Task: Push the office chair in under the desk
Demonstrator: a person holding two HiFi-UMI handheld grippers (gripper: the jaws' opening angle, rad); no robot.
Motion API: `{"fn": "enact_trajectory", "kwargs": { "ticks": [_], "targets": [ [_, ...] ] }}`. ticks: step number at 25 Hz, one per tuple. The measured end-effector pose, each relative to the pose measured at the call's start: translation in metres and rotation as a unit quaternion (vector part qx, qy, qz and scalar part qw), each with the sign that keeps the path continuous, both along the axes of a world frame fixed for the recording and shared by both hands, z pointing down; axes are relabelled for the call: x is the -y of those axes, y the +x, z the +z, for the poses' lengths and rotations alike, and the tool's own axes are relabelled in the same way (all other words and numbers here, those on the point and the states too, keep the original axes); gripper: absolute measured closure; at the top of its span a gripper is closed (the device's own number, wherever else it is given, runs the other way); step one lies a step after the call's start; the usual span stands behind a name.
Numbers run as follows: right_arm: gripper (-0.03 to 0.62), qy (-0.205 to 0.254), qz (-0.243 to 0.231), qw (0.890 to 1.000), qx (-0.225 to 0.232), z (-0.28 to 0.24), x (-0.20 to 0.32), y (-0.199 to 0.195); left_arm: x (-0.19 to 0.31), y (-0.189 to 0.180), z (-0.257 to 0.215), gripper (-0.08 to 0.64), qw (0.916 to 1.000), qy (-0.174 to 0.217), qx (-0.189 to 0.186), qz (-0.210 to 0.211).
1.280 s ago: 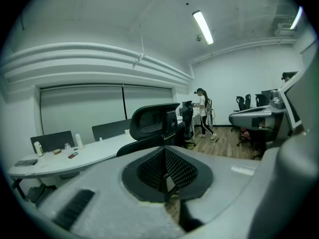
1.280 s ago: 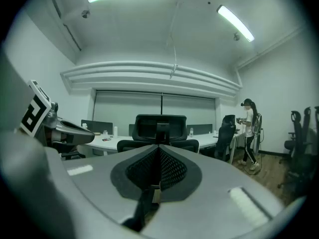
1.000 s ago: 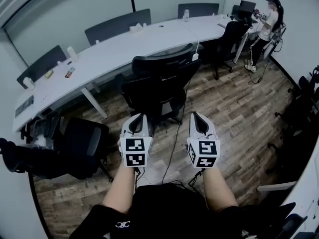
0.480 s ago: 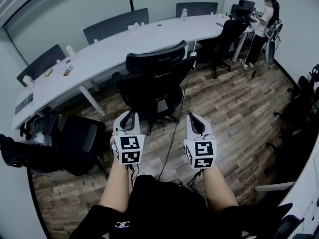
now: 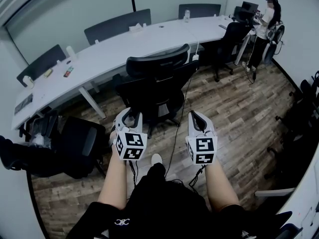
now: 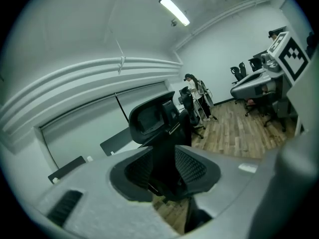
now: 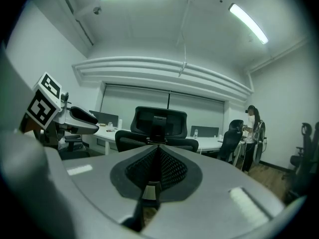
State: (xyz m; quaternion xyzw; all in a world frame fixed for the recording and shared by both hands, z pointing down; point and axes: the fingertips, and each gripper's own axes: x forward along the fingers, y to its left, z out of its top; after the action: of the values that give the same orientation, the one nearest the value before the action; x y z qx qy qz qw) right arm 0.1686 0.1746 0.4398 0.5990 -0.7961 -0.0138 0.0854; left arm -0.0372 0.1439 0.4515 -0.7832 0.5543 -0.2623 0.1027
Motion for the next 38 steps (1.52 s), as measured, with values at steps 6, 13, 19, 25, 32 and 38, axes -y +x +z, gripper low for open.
{"fn": "enact_trajectory", "kwargs": {
  "ticks": [6,13,19,25,32,38],
  "targets": [
    [0.547,-0.009,-0.016,0.999,-0.050,0.006,0.073,-0.006,0.072,-0.021,0.007,0.370,0.9976,-0.005,0.068,-0.006],
    [0.487,0.010,-0.080,0.988,-0.129,0.007,0.161,-0.015,0.147,-0.039,0.022,0.313,0.9894,-0.026,0.142,0.012],
    [0.418,-0.008,-0.102,0.953,-0.287,0.025,0.231,0.001,0.191,-0.052,0.039,0.295,0.9784,-0.052,0.197,0.036],
    [0.360,-0.011,-0.101,0.859,-0.502,0.053,0.286,0.016,0.215,-0.050,0.056,0.302,0.9735,-0.074,0.208,0.059],
    [0.318,-0.016,-0.080,0.818,-0.570,0.066,0.328,0.027,0.224,-0.051,0.067,0.331,0.9695,-0.079,0.218,0.079],
    [0.381,-0.009,-0.071,0.783,-0.617,0.073,0.348,0.034,0.226,-0.050,0.067,0.333,0.9675,-0.093,0.212,0.102]
  ]
}}
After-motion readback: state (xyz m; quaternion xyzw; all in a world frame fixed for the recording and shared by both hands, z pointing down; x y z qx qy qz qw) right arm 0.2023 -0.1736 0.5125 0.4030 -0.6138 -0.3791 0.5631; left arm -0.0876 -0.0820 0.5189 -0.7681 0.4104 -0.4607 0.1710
